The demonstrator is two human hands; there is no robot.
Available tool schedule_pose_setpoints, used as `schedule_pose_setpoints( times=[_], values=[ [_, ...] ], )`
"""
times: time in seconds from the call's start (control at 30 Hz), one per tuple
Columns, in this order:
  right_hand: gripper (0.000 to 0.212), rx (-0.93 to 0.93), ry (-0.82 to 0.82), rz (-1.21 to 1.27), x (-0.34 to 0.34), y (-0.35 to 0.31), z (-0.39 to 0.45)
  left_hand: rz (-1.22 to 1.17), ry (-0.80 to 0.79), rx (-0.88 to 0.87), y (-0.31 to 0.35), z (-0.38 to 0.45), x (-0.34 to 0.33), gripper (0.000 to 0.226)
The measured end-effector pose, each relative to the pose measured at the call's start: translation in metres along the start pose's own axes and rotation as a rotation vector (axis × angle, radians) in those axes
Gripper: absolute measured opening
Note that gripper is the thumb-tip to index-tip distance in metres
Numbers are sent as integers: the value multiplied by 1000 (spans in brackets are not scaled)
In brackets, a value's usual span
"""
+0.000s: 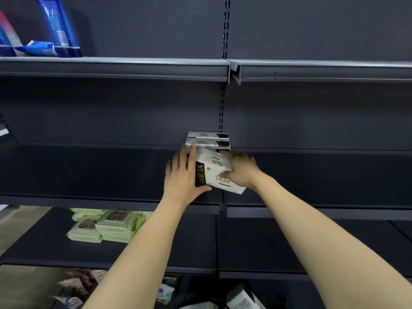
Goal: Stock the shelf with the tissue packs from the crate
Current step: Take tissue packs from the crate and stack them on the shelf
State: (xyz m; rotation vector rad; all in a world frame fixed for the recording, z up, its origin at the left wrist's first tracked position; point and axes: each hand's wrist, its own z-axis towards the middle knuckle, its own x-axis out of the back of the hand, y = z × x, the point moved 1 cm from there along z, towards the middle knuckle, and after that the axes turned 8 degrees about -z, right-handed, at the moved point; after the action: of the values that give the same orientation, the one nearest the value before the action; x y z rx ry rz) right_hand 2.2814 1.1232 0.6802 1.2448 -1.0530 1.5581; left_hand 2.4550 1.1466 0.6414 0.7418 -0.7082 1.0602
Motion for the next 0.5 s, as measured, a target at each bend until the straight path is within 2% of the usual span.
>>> schedule_pose_setpoints(
  times=[0.13,0.23,0.33,0.5],
  values=[
    [68,75,-69,57,-7,-17,4,72,-15,-66,-15,-2,-7,126],
    [67,156,-86,35,-14,-31,8,56,-66,-73,-26,-6,-14,109],
    [68,194,-9,-100,-24,-34,14,43,-101,-58,-35,-8,-24,89],
    [74,155,117,-272,-43,-18,7,-29,-147,-41,-35,0,-27,78]
  ],
)
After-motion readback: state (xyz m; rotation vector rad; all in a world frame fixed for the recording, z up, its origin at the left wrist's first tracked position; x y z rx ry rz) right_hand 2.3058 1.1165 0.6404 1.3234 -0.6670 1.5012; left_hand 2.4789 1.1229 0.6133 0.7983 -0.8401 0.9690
